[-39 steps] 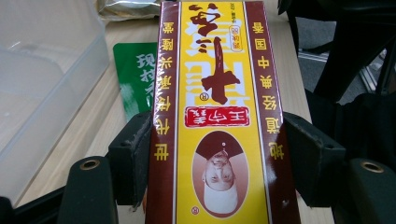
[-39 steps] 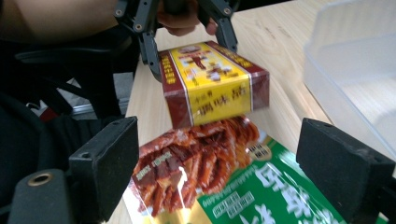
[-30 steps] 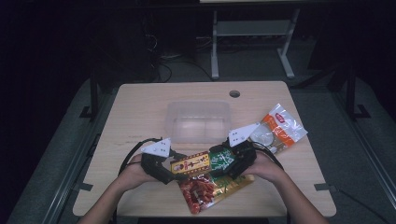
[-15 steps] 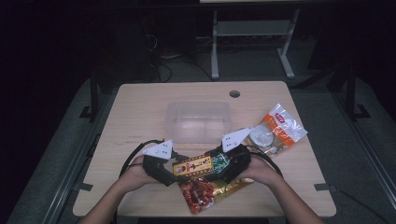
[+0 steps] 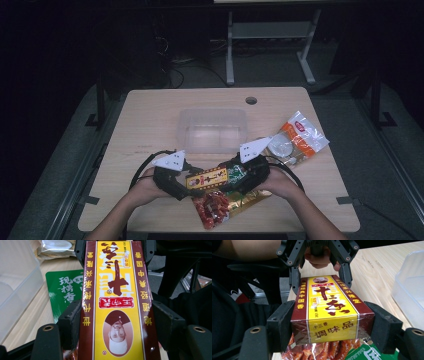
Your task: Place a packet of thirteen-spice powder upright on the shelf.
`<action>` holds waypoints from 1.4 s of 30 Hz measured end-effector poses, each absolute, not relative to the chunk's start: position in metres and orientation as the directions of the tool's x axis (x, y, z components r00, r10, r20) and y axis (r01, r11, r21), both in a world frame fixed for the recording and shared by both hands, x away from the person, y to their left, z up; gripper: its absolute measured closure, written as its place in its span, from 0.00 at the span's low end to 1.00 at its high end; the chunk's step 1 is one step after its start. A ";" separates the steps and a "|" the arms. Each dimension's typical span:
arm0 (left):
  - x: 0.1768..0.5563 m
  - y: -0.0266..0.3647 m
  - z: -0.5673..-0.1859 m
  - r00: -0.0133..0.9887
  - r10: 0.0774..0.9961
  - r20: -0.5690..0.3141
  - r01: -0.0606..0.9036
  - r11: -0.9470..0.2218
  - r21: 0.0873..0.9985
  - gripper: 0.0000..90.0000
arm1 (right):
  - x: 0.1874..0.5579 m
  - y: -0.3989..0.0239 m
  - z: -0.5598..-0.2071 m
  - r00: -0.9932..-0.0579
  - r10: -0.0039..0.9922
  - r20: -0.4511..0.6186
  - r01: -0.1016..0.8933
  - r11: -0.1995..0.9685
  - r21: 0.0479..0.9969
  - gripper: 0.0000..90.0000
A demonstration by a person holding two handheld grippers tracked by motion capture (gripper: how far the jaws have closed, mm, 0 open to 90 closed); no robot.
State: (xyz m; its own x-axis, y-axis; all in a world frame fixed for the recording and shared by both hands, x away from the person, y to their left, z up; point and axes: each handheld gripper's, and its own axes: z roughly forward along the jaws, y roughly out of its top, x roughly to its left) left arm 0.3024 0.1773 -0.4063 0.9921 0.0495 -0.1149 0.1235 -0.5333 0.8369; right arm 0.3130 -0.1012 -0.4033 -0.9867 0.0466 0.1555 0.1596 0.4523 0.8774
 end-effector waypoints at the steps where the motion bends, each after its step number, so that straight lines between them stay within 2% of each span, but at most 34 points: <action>1: 0.303 0.178 -0.406 0.992 0.046 -0.114 0.121 -0.530 0.839 0.35 | 0.313 -0.101 -0.403 -0.987 0.043 0.155 0.158 0.446 0.881 0.31; 19: 0.303 0.175 -0.414 0.988 0.029 -0.149 0.142 -0.527 0.838 0.35 | 0.309 -0.102 -0.398 -0.987 0.040 0.156 0.157 0.440 0.884 0.35; 27: 0.303 0.174 -0.414 0.991 0.025 -0.129 0.123 -0.530 0.839 0.34 | 0.309 -0.102 -0.395 -0.986 0.043 0.160 0.163 0.443 0.882 0.35; 29: 0.302 0.175 -0.415 0.992 0.042 -0.115 0.120 -0.535 0.836 0.29 | 0.309 -0.103 -0.394 -0.985 0.048 0.167 0.171 0.439 0.882 0.36; 31: 0.303 0.177 -0.416 0.989 0.061 -0.136 0.147 -0.540 0.829 0.20 | 0.310 -0.105 -0.394 -0.984 0.056 0.169 0.176 0.437 0.882 0.36; 34: 0.303 0.180 -0.416 0.987 0.082 -0.136 0.158 -0.542 0.825 0.15 | 0.310 -0.106 -0.393 -0.984 0.063 0.168 0.179 0.432 0.884 0.36; 42: 0.306 0.207 -0.409 0.979 0.157 -0.129 0.195 -0.542 0.817 0.14 | 0.310 -0.107 -0.393 -0.984 0.093 0.152 0.177 0.459 0.871 0.36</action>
State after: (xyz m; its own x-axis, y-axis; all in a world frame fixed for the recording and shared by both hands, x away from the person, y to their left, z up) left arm 0.3056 0.2072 -0.4088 0.9791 0.1570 -0.1291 0.1947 -0.5423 0.8173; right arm 0.3096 -0.1074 -0.3934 -0.9841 0.0928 0.1516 0.1774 0.4586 0.8708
